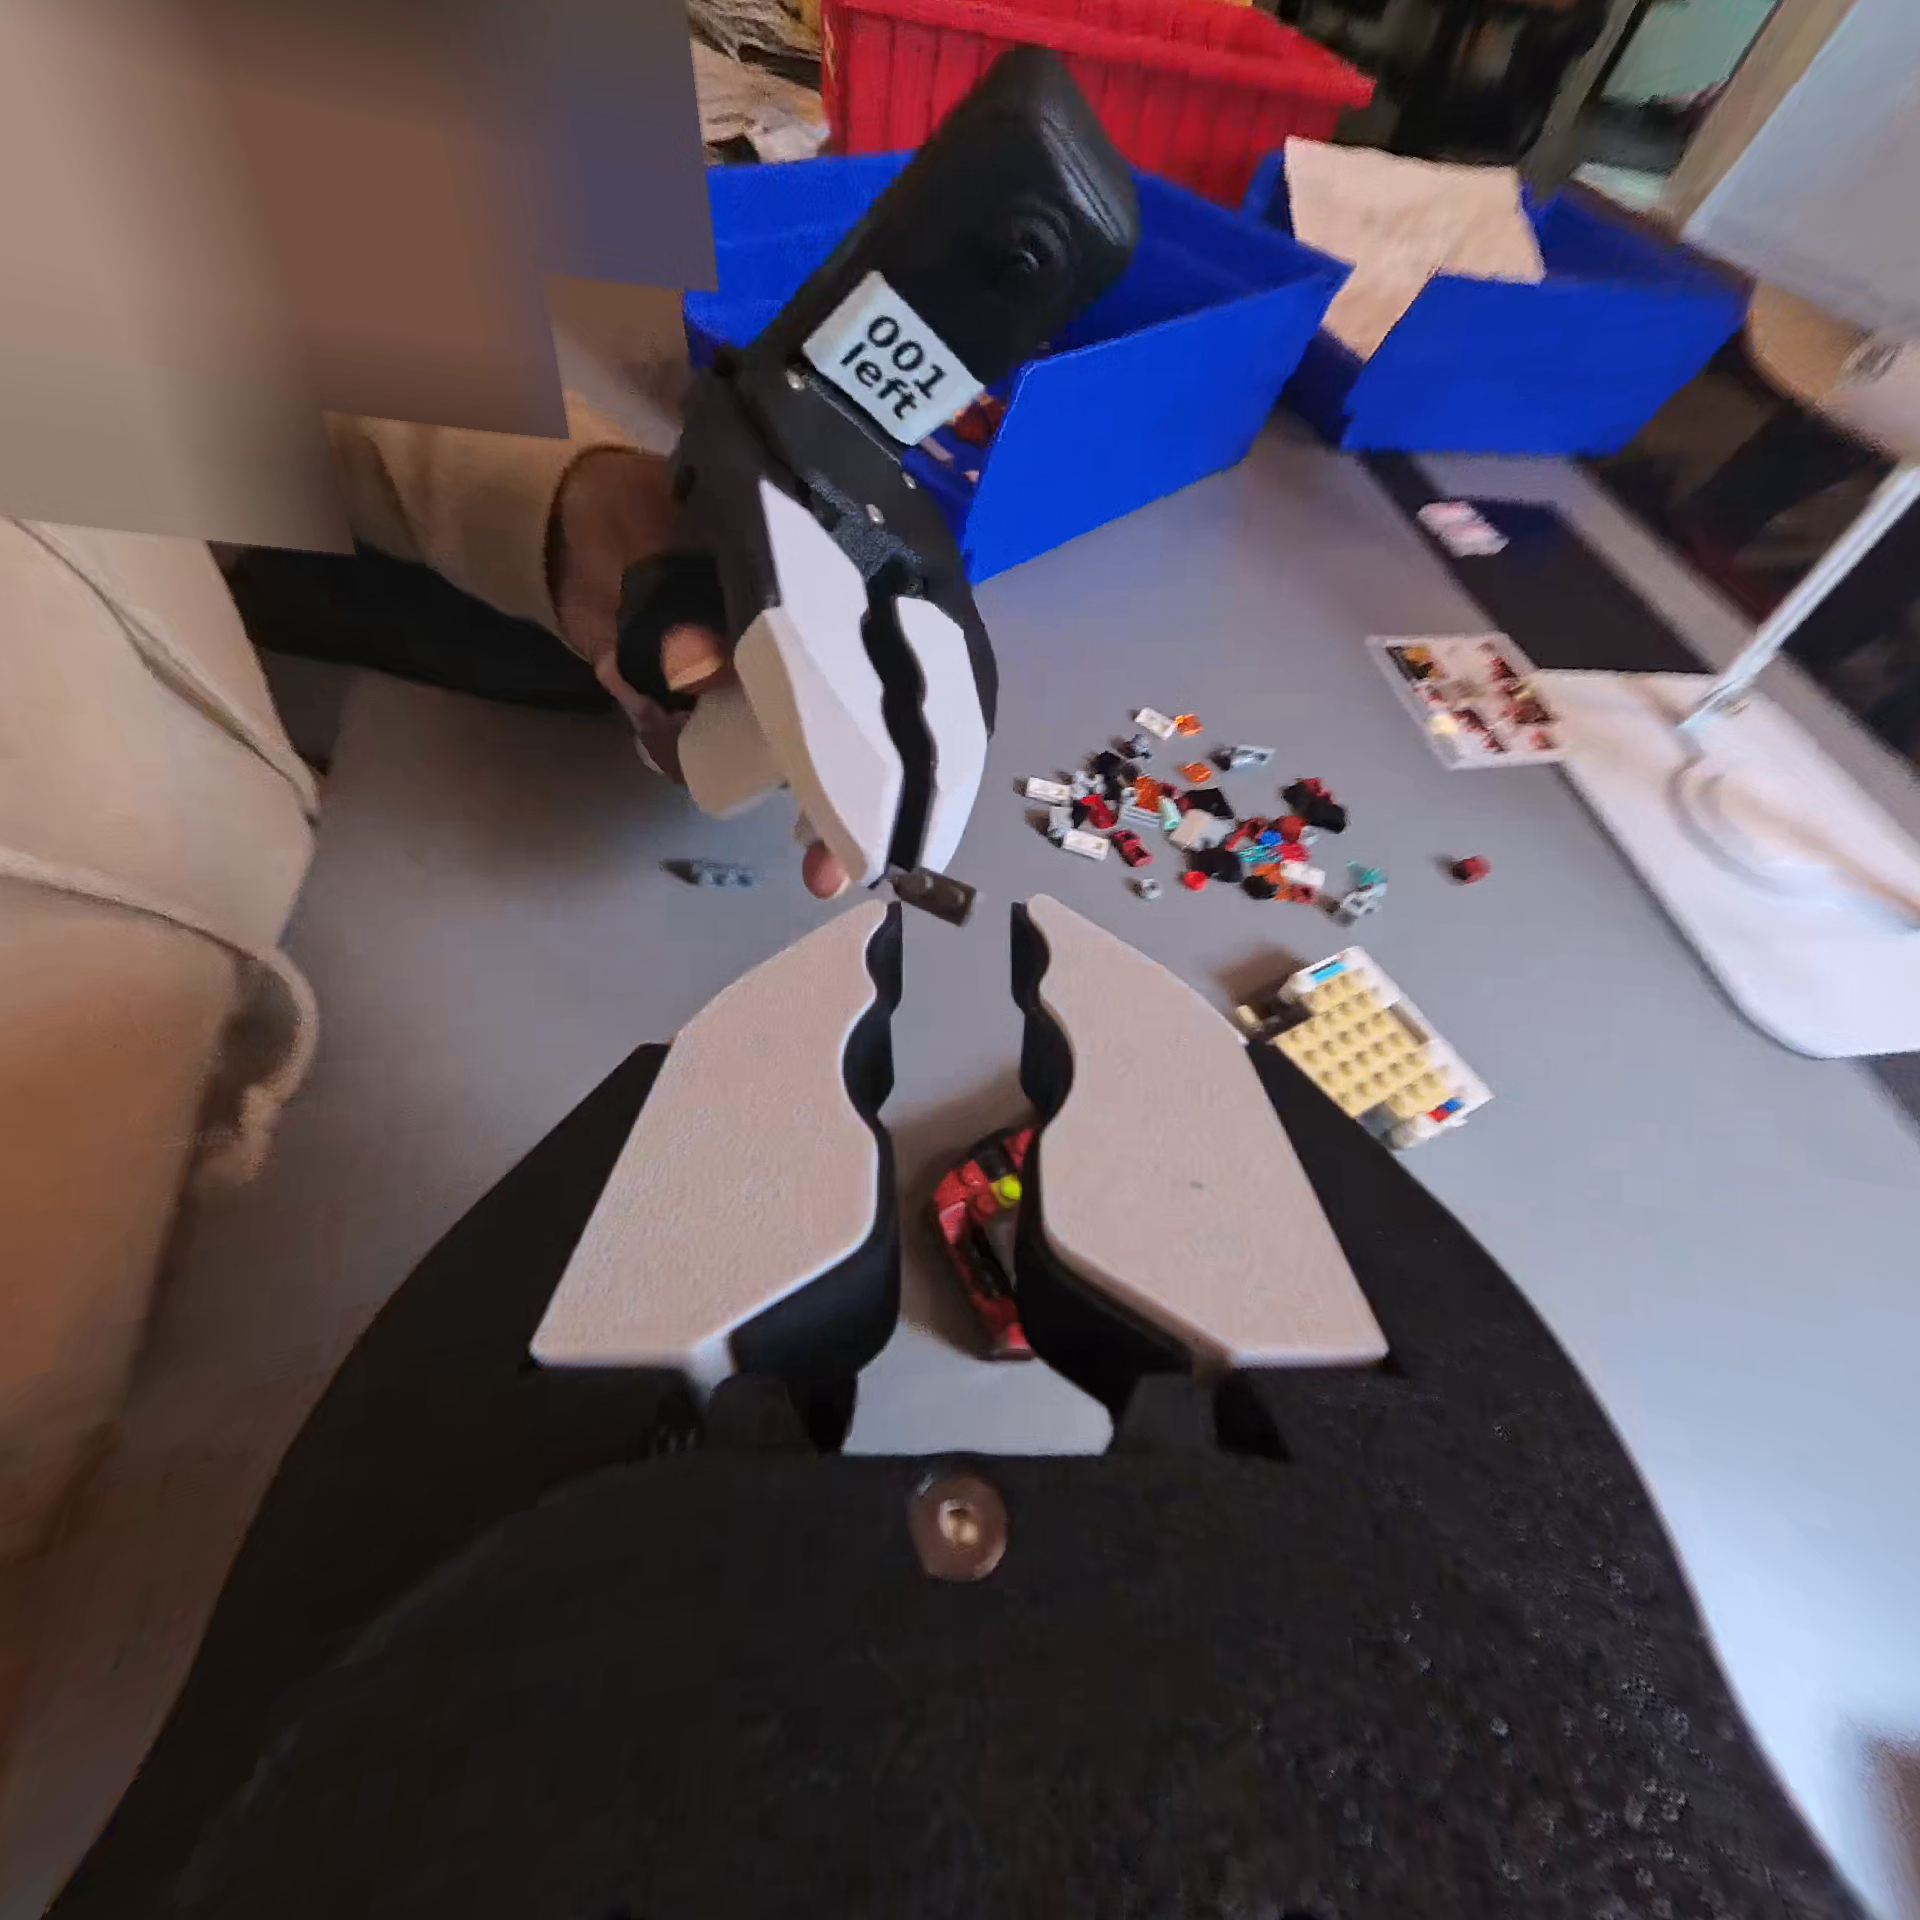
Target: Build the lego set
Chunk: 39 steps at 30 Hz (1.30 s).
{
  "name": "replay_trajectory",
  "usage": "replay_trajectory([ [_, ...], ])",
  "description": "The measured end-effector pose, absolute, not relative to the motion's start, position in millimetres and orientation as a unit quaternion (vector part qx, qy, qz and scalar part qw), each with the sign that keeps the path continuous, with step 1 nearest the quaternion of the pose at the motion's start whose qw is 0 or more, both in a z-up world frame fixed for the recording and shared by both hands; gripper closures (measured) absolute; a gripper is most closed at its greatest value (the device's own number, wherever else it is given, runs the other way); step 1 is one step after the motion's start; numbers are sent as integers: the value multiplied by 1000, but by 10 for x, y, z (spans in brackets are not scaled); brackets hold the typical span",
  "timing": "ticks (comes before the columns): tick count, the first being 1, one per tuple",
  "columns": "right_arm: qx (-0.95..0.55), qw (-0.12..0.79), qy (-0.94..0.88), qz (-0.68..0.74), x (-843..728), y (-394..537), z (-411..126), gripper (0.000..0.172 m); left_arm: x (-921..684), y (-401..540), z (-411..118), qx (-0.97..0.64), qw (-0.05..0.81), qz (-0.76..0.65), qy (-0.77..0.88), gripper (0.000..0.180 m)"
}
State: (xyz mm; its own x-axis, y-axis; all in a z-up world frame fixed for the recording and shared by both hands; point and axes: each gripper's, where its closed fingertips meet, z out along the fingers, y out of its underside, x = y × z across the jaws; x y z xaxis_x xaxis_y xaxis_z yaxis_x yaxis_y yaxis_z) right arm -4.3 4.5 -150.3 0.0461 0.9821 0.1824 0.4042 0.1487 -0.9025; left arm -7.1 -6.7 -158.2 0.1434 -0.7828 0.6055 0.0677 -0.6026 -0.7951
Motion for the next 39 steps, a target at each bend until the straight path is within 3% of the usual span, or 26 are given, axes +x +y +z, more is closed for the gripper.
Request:
replay_trajectory([
  [3,-561,483,-627,242,-34,63,-1540,152,-75,-36,-1584,-666,343,-618,239,175],
  [15,-595,518,-577,212,-159,53,-1600,144,-62,-40,-1554,-656,319,-657,190,175],
  [39,-467,497,-650,336,-117,-326,-1534,146,73,-429,-1502,-585,150,-772,196,174],
])
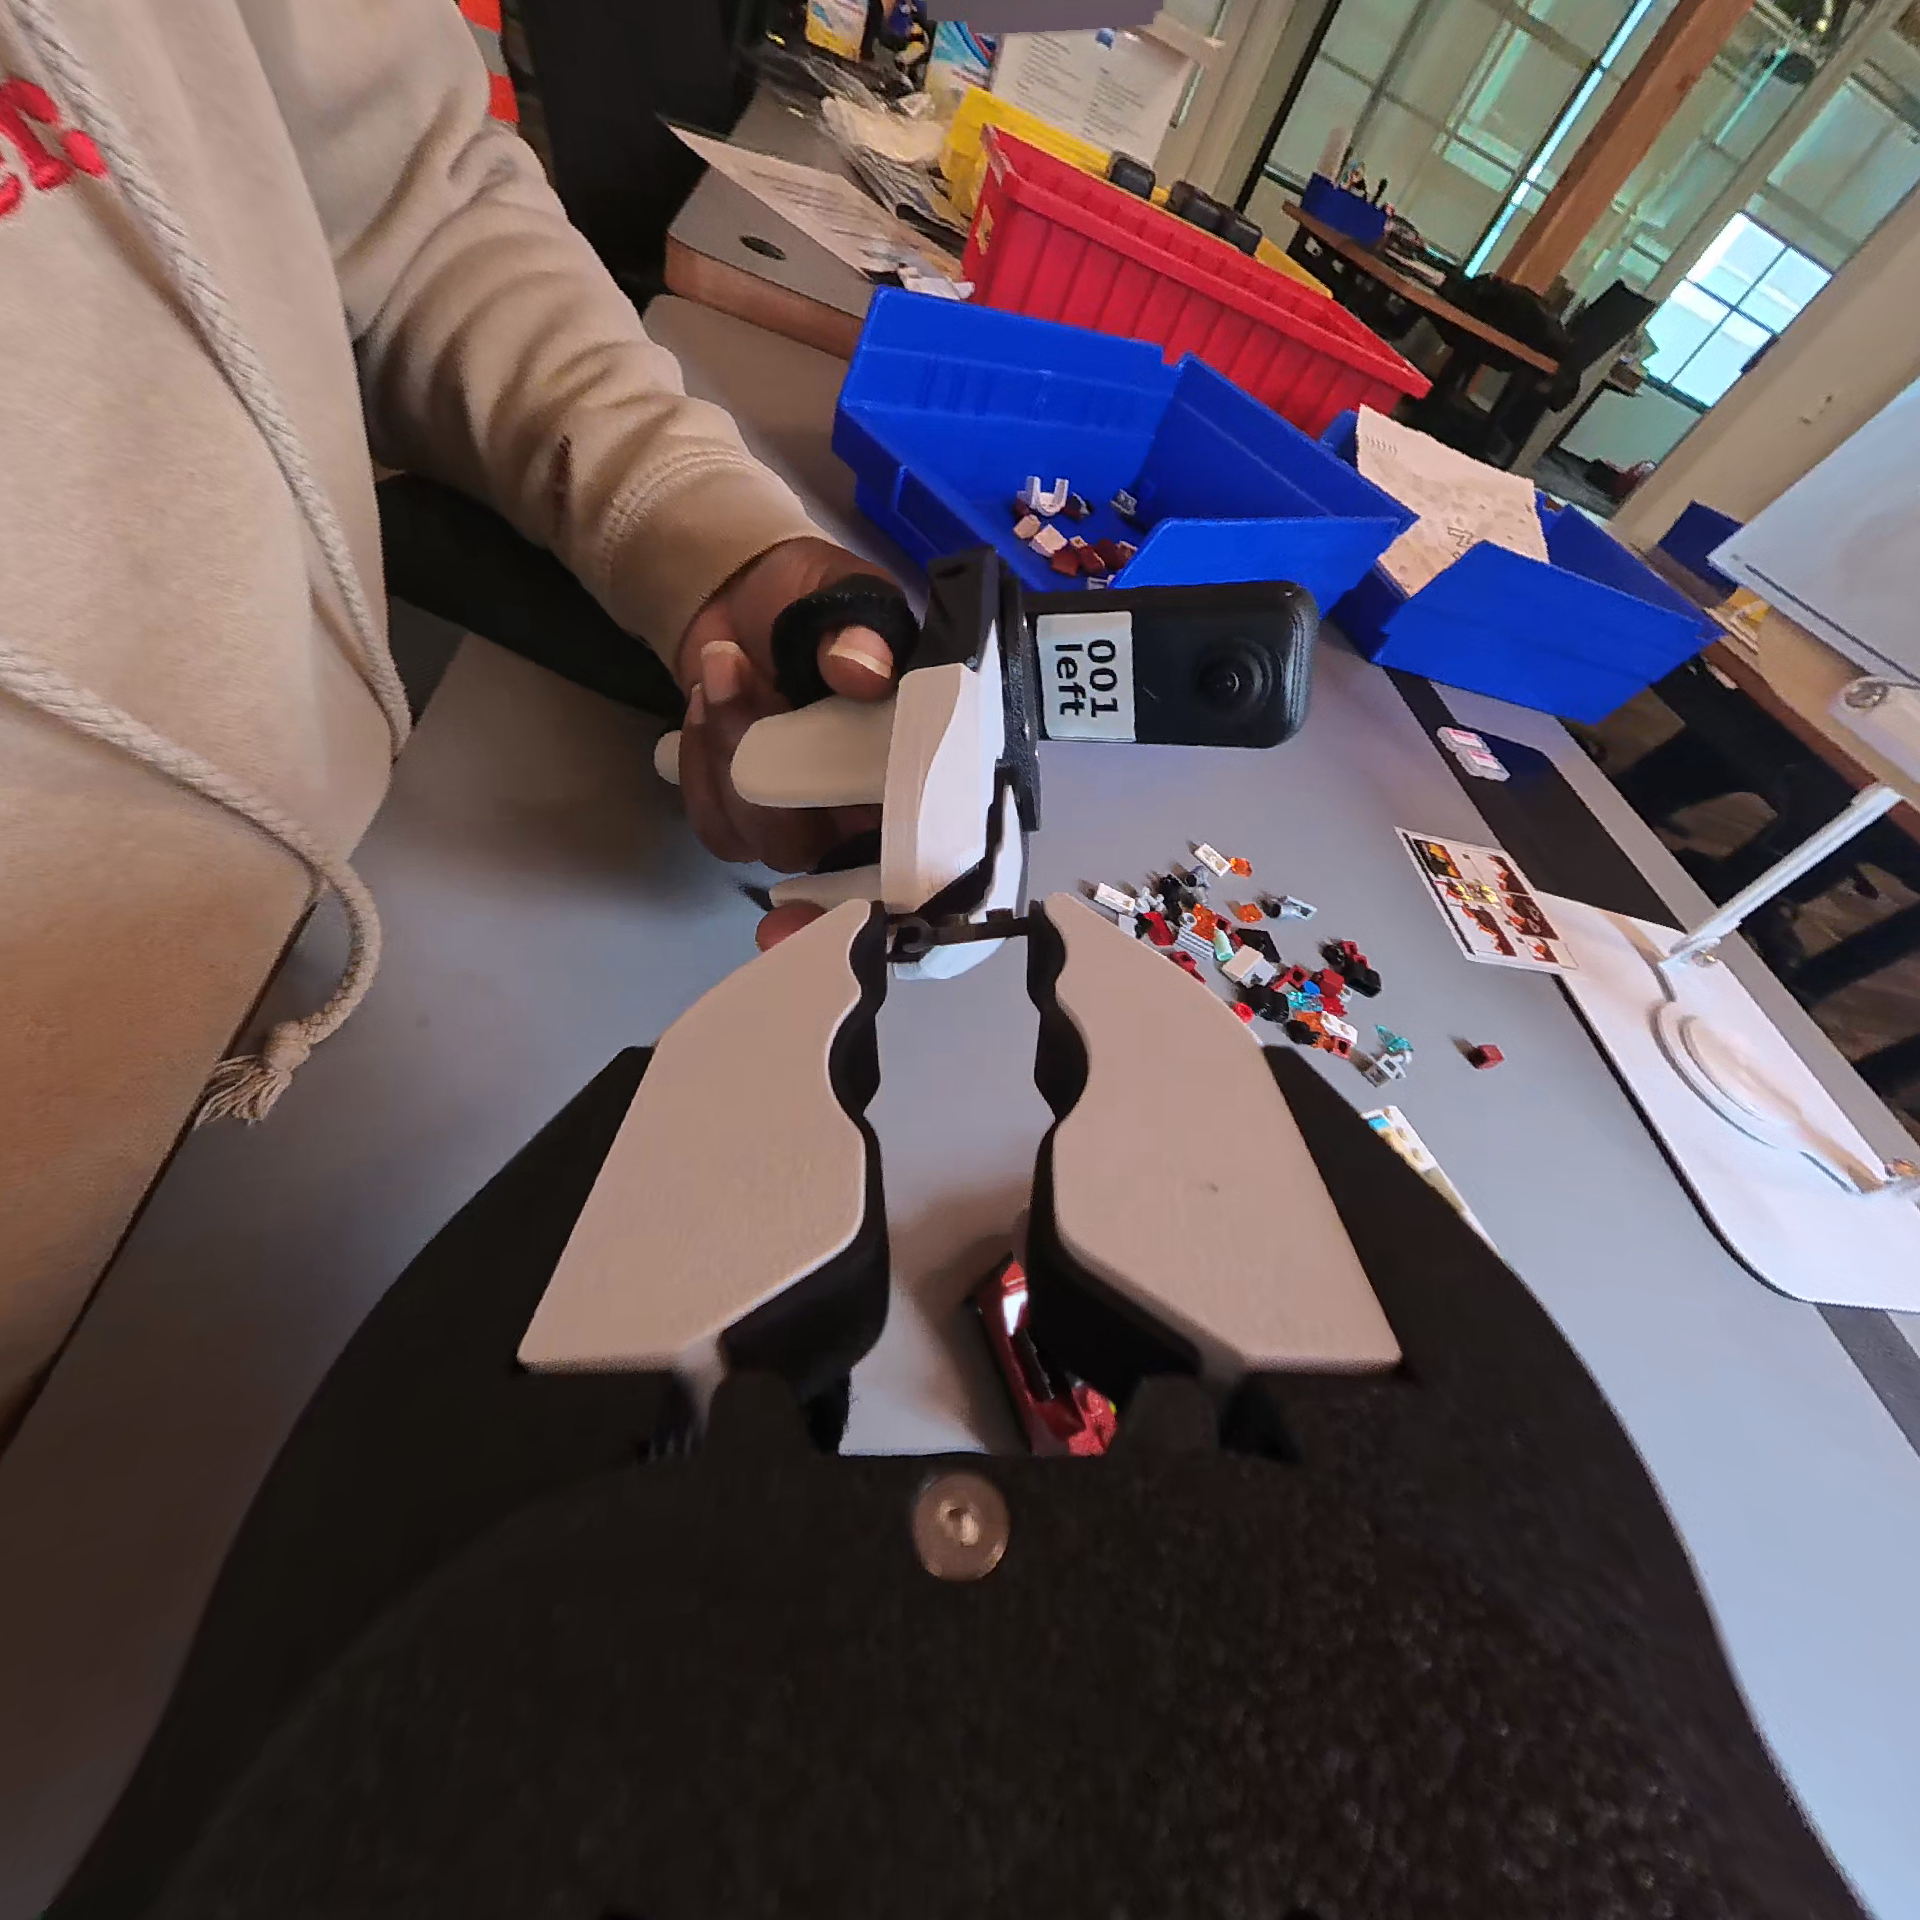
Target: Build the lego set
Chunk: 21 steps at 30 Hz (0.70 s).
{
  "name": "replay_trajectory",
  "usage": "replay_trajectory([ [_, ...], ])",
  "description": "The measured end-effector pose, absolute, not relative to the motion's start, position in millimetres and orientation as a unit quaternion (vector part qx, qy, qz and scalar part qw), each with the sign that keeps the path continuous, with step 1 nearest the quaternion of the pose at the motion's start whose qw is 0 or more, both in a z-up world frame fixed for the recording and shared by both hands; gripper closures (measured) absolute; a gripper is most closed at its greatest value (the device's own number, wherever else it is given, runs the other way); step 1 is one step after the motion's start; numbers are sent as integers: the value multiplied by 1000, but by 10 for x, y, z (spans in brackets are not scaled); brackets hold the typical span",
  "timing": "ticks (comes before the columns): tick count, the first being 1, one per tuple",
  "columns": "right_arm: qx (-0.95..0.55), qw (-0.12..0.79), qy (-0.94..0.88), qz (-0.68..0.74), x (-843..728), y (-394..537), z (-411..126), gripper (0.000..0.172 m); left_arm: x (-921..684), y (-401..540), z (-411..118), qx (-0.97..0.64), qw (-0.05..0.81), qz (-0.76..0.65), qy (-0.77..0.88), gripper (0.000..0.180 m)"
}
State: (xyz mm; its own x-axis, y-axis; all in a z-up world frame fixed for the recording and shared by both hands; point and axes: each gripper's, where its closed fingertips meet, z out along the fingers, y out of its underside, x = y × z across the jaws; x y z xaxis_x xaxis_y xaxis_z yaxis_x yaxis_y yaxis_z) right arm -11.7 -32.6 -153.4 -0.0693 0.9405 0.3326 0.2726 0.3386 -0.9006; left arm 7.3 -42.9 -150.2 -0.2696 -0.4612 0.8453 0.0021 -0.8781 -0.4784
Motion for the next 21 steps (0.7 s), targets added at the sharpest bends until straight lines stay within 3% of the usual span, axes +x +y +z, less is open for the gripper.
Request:
replay_trajectory([
  [21,-483,423,-612,462,-57,-429,-1538,148,83,-548,-1487,-576,133,-773,231,176],
])
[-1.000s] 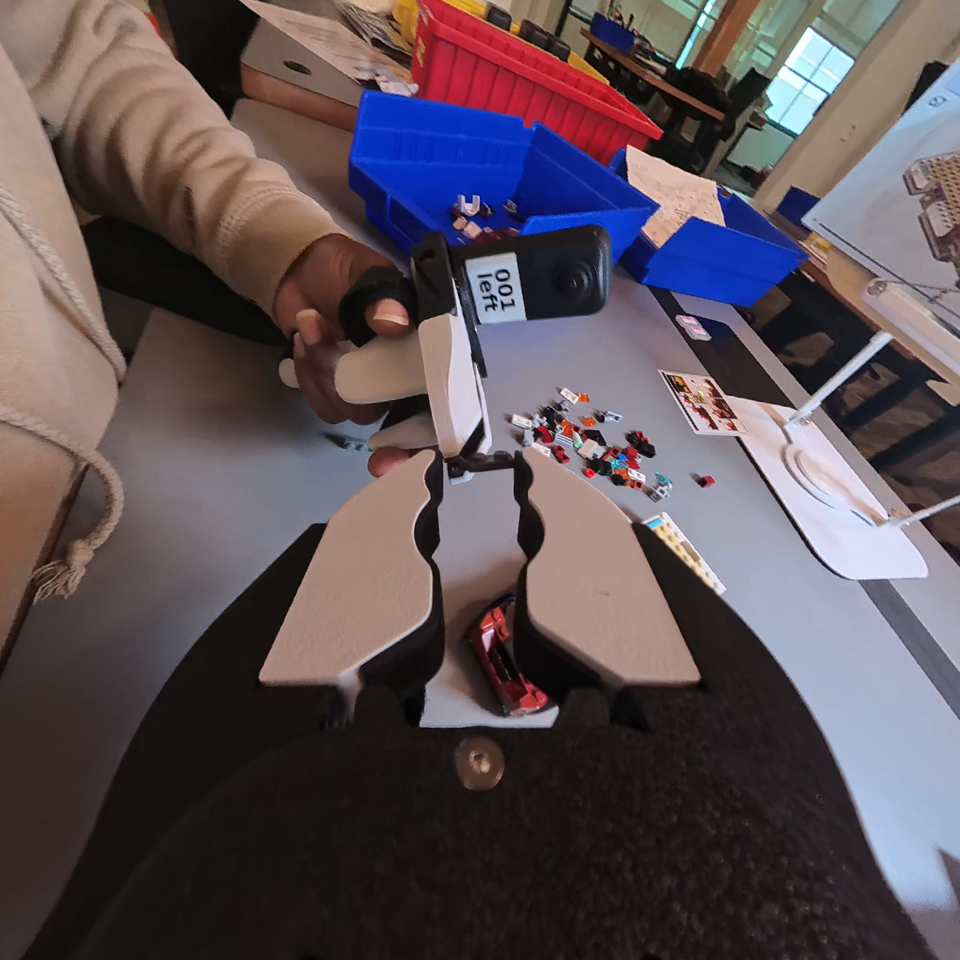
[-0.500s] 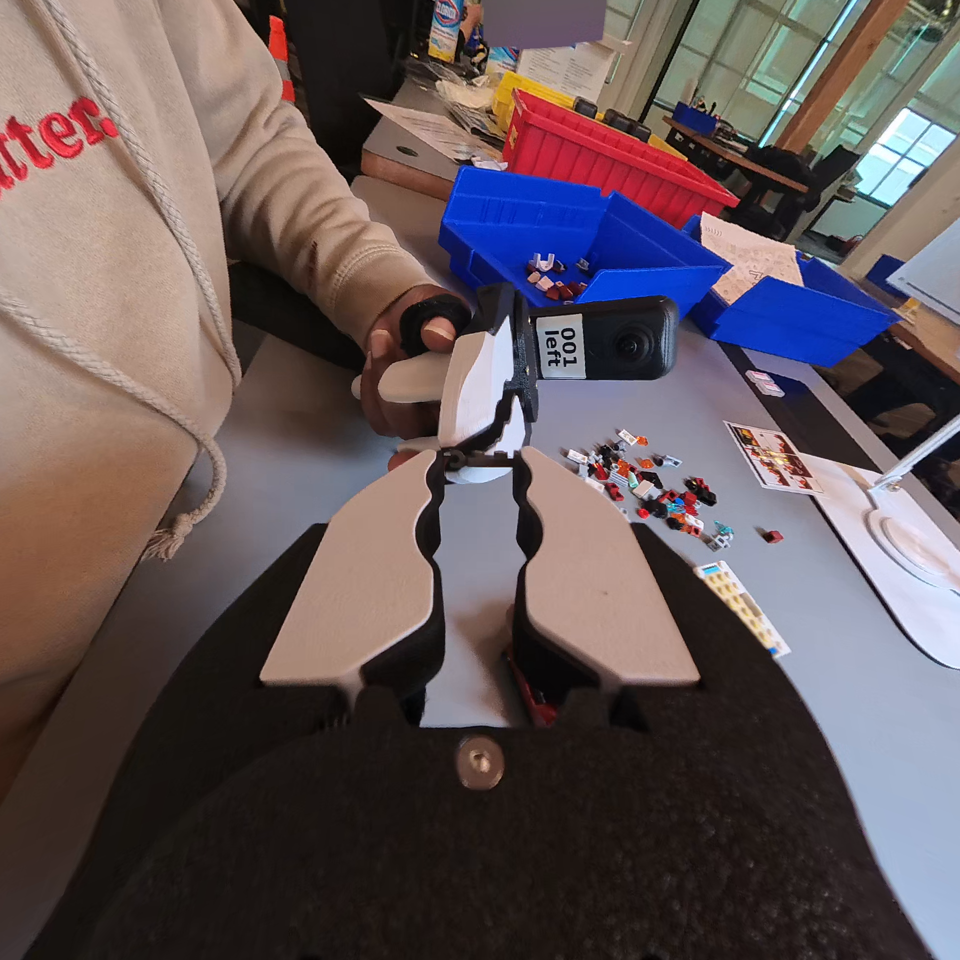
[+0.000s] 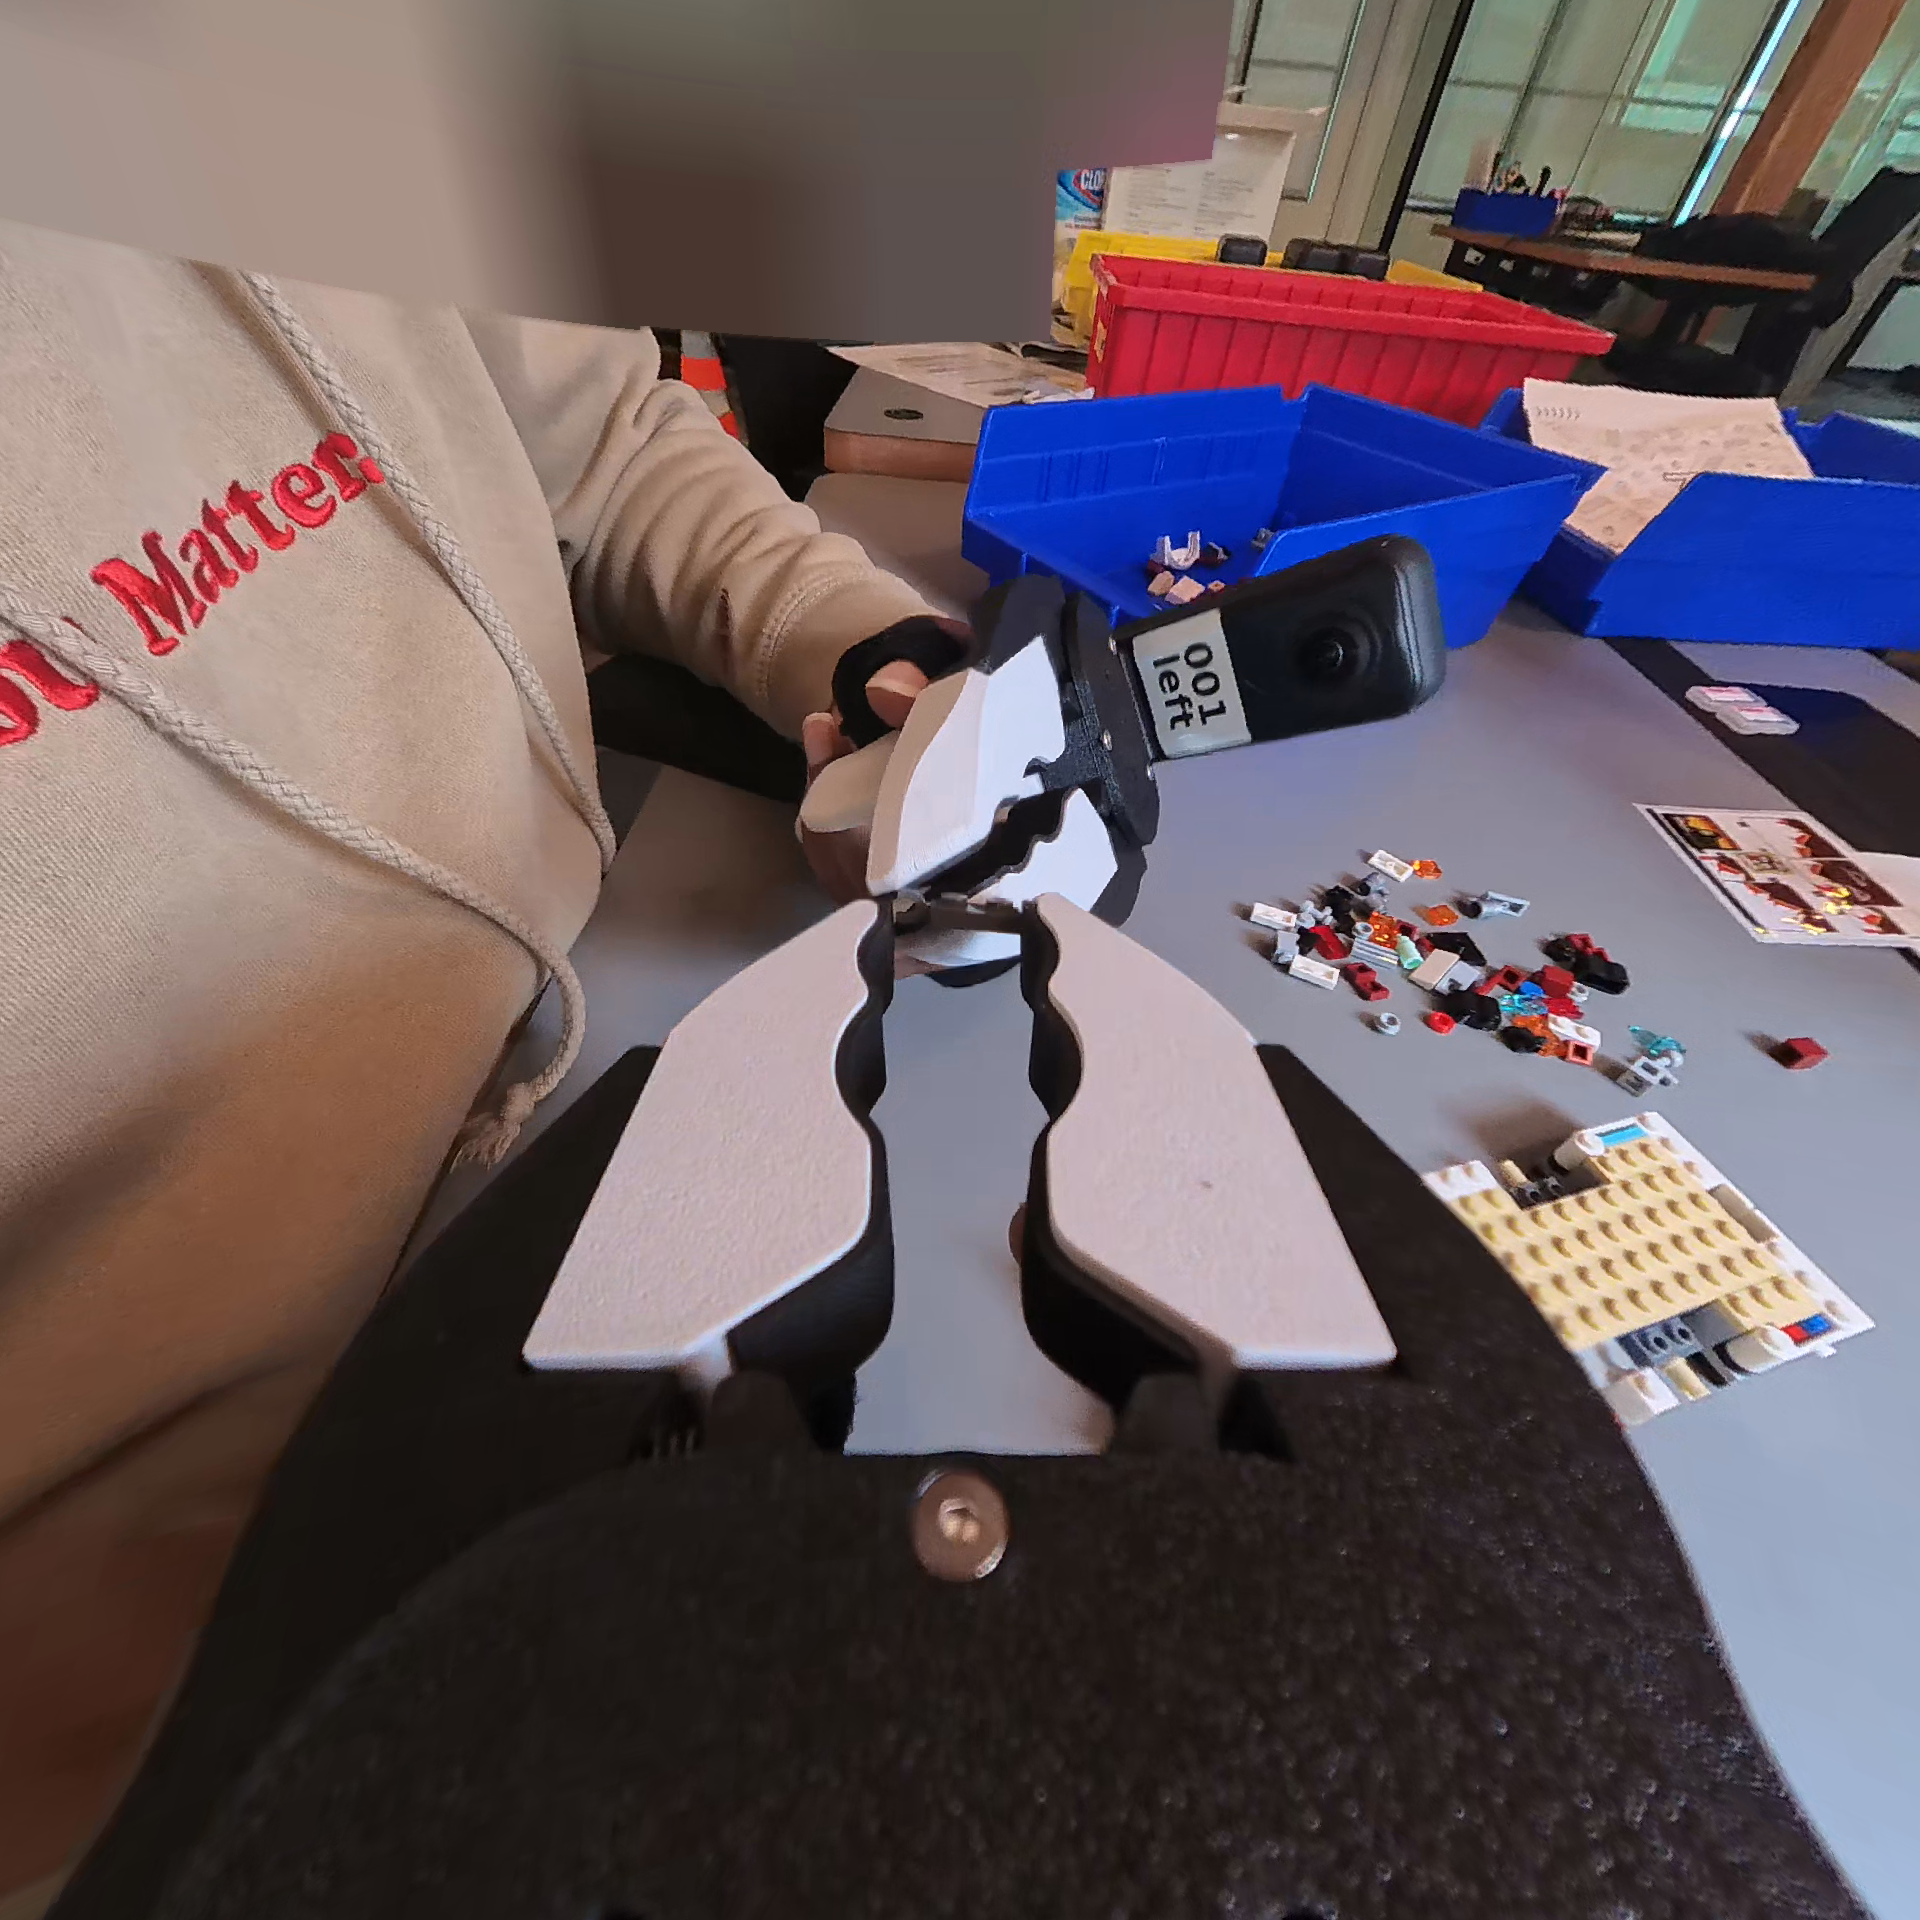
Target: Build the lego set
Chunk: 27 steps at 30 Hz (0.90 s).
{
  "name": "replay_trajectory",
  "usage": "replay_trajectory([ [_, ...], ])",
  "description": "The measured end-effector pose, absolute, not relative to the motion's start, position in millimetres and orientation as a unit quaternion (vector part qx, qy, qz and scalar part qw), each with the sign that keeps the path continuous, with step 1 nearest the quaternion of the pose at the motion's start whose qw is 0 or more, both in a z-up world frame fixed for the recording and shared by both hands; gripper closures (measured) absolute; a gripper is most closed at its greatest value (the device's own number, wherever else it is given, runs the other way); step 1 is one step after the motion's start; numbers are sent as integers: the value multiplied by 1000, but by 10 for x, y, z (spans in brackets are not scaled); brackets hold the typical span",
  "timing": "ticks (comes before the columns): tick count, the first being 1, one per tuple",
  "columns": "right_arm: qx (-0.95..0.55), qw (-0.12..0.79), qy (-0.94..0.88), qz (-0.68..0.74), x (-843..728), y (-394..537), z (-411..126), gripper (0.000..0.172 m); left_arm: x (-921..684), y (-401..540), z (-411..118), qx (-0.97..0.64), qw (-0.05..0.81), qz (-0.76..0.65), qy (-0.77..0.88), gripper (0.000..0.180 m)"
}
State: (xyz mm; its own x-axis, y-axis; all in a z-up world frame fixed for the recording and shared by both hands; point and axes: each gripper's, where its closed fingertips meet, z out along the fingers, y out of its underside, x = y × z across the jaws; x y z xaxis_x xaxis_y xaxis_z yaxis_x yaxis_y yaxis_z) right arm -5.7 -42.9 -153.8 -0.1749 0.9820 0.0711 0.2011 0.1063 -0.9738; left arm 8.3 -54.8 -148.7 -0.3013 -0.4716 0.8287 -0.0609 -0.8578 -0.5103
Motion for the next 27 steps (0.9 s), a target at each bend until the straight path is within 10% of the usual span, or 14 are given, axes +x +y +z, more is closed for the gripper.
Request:
replay_trajectory([
  [14,-498,337,-679,421,-60,-555,-1848,149,84,-638,-1838,-658,206,-610,389,162],
  [27,-456,445,-666,389,-108,-436,-1624,149,32,-464,-1559,-602,141,-752,231,164],
])
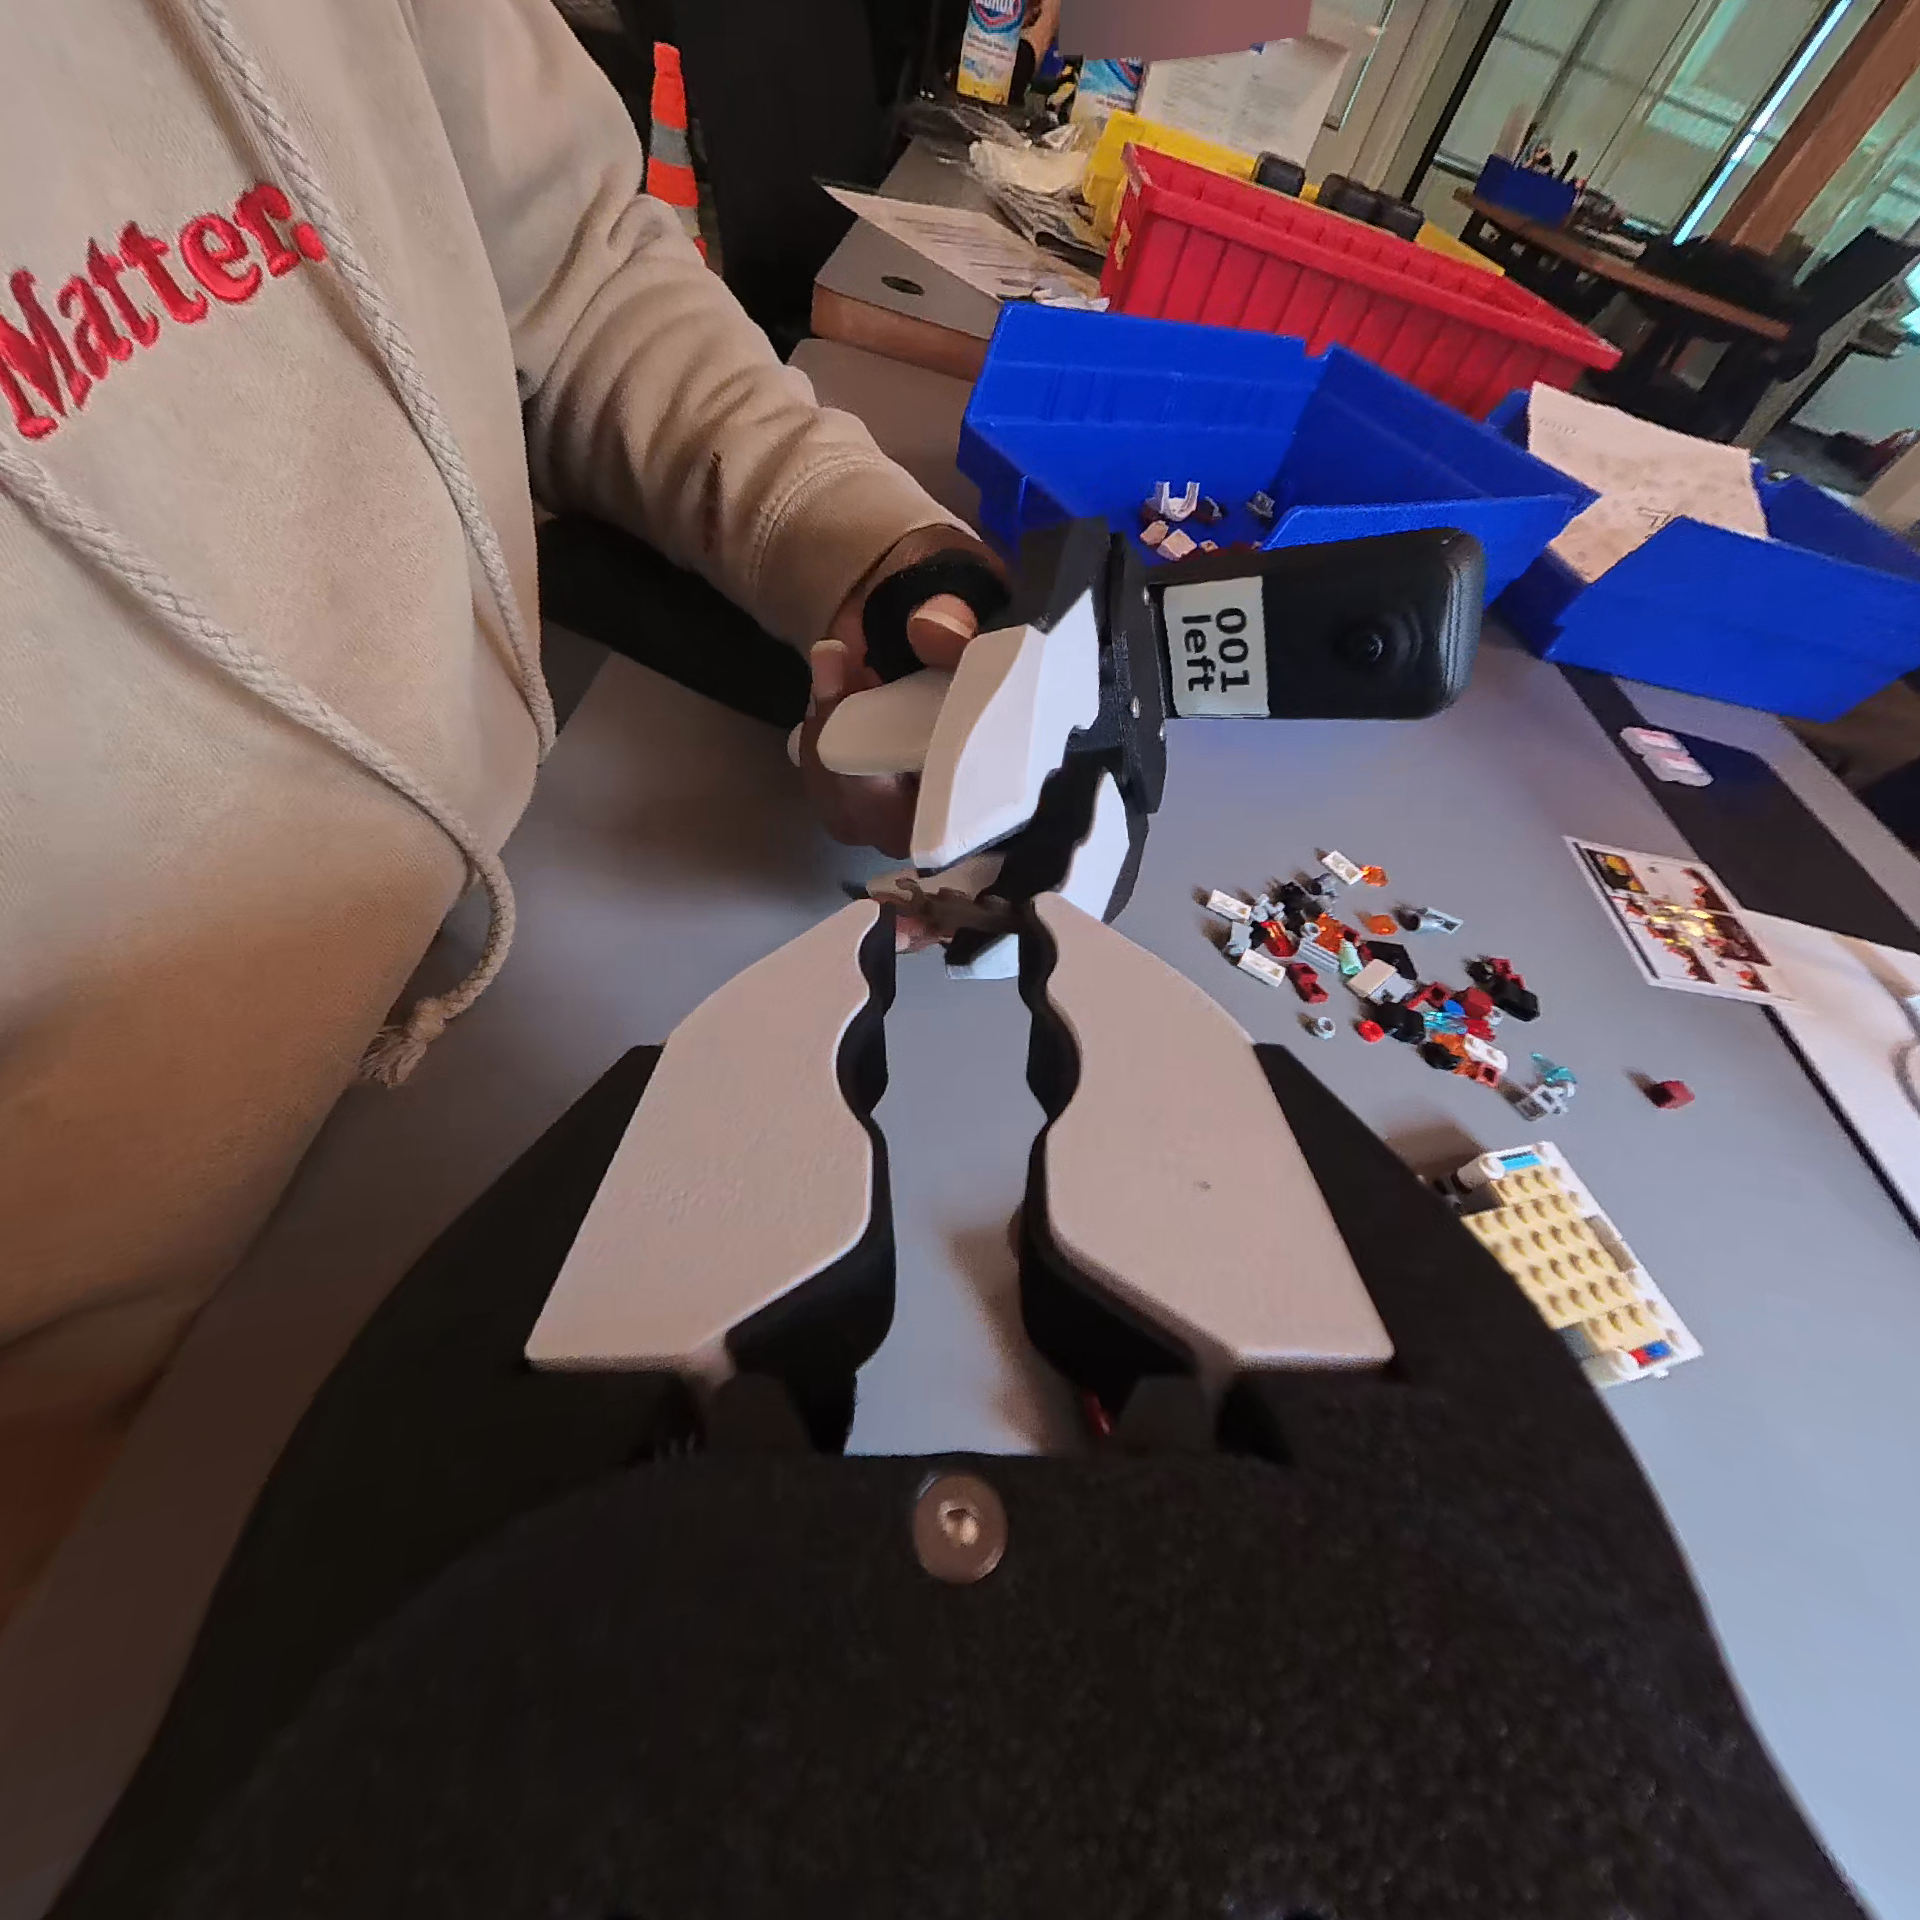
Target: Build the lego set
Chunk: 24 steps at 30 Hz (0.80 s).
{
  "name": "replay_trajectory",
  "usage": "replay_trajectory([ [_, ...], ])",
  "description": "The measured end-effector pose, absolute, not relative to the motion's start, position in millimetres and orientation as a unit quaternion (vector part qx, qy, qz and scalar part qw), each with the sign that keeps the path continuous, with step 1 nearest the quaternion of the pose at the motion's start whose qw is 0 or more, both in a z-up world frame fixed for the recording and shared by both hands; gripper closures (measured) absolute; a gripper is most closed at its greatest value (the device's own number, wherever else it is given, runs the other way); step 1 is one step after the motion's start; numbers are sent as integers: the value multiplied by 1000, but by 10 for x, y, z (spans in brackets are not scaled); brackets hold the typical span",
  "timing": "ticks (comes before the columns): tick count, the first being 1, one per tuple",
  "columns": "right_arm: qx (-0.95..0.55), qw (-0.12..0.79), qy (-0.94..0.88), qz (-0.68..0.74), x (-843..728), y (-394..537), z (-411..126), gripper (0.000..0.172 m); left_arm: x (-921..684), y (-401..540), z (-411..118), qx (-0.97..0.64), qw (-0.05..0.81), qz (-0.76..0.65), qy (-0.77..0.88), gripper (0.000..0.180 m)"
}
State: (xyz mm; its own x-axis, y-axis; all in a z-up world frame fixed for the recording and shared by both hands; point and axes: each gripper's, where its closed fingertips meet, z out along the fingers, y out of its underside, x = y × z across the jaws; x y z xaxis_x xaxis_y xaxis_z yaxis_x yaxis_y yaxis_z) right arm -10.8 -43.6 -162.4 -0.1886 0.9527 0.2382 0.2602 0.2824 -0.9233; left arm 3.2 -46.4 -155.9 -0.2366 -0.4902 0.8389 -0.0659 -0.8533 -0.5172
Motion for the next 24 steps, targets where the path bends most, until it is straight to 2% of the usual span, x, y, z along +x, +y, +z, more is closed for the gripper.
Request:
replay_trajectory([
  [12,-498,466,-662,311,-138,-269,-1731,148,18,-268,-1658,-639,184,-721,196,176],
  [24,-520,456,-678,249,-130,-204,-1862,152,29,-190,-1857,-689,204,-666,198,176],
])
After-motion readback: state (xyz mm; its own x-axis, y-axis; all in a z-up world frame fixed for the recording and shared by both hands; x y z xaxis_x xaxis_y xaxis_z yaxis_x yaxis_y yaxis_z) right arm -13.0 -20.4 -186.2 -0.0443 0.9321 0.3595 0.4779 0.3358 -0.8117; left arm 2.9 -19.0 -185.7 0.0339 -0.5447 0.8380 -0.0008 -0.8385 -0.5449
